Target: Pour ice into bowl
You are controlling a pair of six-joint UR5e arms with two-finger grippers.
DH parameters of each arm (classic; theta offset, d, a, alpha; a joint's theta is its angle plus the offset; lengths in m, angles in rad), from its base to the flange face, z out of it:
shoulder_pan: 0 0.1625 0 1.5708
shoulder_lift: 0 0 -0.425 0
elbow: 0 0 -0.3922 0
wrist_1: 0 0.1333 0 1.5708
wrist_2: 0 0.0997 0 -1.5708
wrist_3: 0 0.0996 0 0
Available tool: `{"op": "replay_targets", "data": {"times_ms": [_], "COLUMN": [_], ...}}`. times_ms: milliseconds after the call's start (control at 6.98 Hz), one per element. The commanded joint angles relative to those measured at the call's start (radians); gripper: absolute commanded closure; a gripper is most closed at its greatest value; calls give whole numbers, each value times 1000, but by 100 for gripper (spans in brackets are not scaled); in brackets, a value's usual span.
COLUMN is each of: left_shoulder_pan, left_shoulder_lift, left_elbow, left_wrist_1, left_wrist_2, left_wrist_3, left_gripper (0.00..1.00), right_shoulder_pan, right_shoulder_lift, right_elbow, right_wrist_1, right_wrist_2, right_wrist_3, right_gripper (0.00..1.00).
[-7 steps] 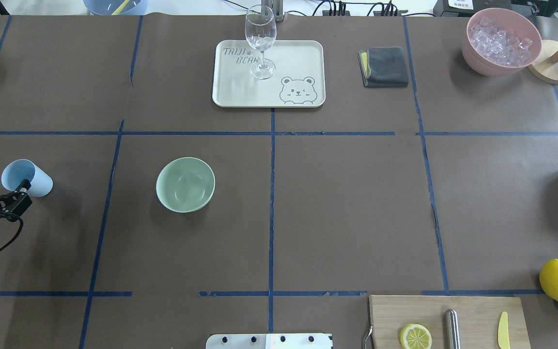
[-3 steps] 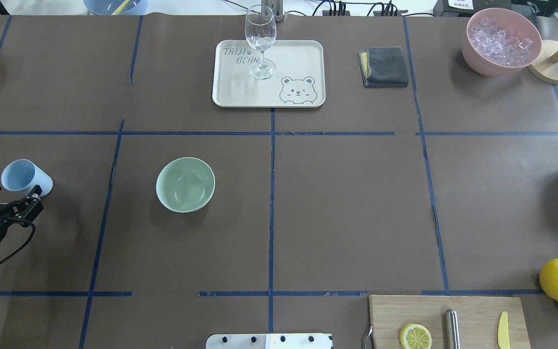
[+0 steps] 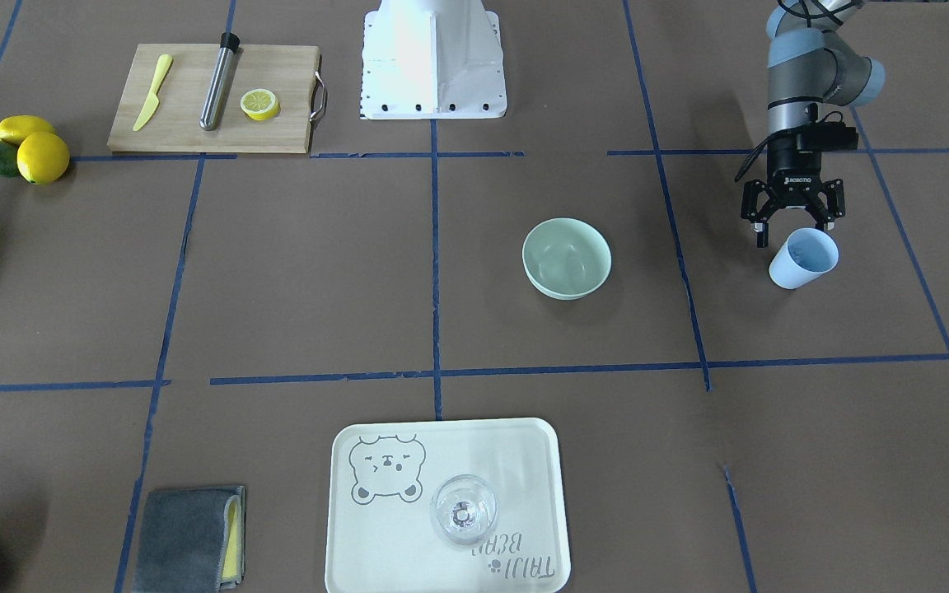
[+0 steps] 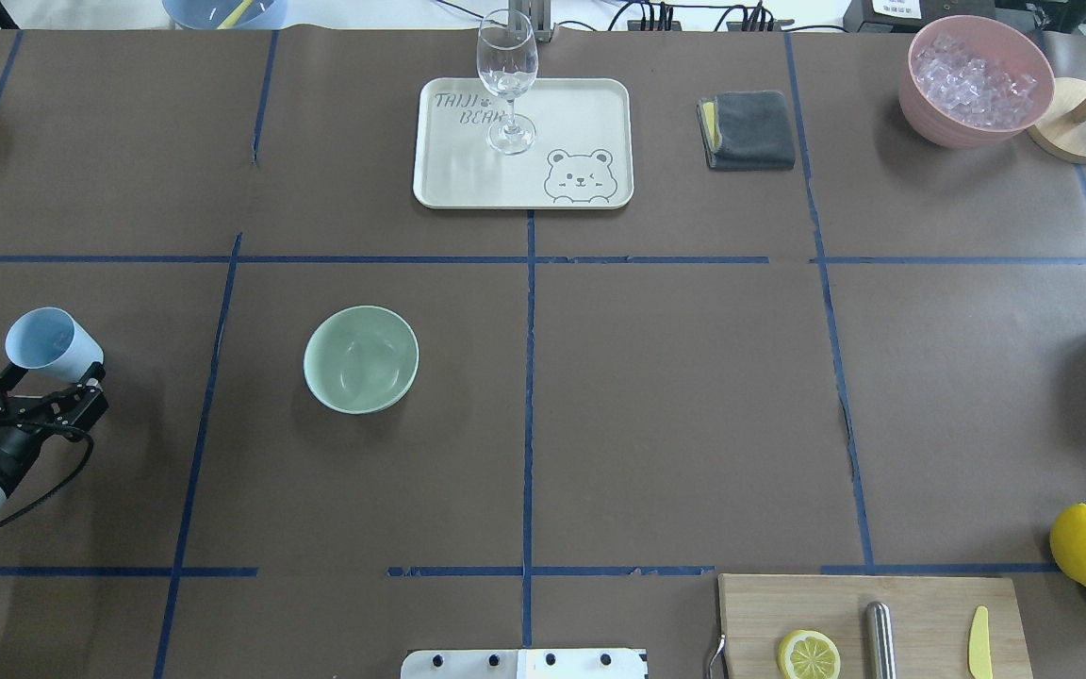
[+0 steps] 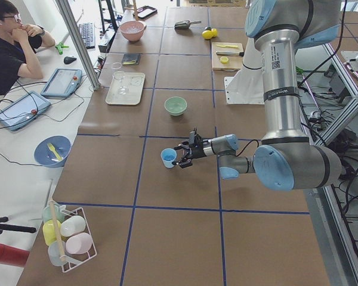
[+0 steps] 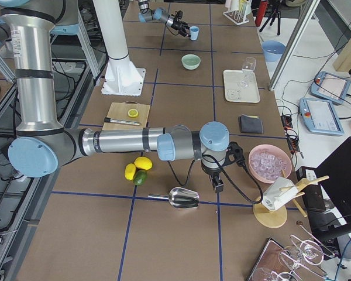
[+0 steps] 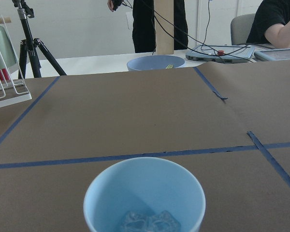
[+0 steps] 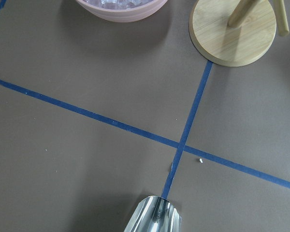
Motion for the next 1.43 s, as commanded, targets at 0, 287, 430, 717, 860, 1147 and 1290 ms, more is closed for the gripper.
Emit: {"op": "replay_targets", "data": {"times_ms": [0, 287, 430, 717, 860, 1147, 1290], "left_shoulder_pan": [-25, -45, -53, -76, -90, -94, -96], "left_shoulder_lift": [-8, -10, -11, -30, -56, -77, -83], "left_elbow": [18, 36, 41, 51, 77, 98, 101], "left_wrist_1": [-4, -3, -3, -1, -1, -1, -1], "left_wrist_2": [-16, -23, -33, -51, -49, -51, -51], "left_wrist_3": [2, 2, 2, 2, 2, 2, 1], "left_gripper": [2, 2, 2, 2, 2, 3, 5], "right_shoulder_pan": [0, 0, 0, 0, 0, 0, 0], "right_shoulder_lift": [0, 0, 0, 0, 2, 2, 2], "right_elbow": [0, 2, 2, 2, 2, 3, 3], "right_wrist_1": [0, 0, 0, 0, 0, 2, 2], "right_wrist_2": [0, 0, 0, 0, 0, 0, 0], "right_wrist_3": [0, 0, 0, 0, 0, 0, 0], "right_gripper": [0, 0, 0, 0, 0, 0, 0]}}
